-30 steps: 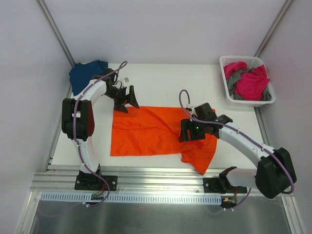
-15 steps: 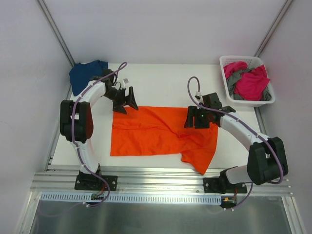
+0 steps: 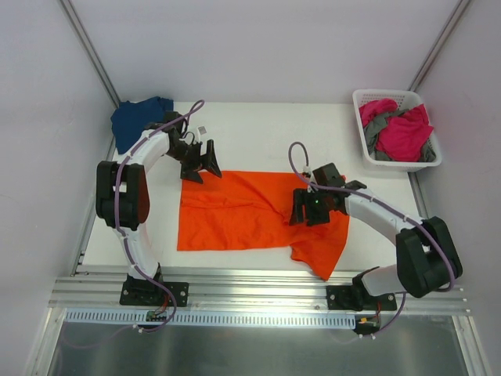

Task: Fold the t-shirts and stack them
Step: Fold the tshirt

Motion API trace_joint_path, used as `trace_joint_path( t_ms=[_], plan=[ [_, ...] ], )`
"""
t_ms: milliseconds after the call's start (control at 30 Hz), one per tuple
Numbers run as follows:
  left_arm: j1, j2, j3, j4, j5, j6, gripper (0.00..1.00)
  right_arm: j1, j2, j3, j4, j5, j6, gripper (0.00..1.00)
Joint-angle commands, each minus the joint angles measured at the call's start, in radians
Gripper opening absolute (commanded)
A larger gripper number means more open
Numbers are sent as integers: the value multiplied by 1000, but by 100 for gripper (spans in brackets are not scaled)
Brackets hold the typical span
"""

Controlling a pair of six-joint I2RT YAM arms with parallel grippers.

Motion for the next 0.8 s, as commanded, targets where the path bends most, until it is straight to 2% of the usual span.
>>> trace_joint_path(
  t_ms=[0, 233, 333, 767],
  plan=[
    [7, -45, 10, -15, -1, 13, 87, 89, -95, -44, -40, -44, 52, 69],
    [7, -53, 4, -26, 16, 10, 88, 94, -60, -44, 29, -44, 59, 70],
    [7, -45, 15, -26, 19, 4, 88, 86, -56, -9, 15, 7, 28, 70],
    [7, -8, 21, -26, 14, 5, 88, -102, 42, 110, 50, 65, -7, 73]
  ],
)
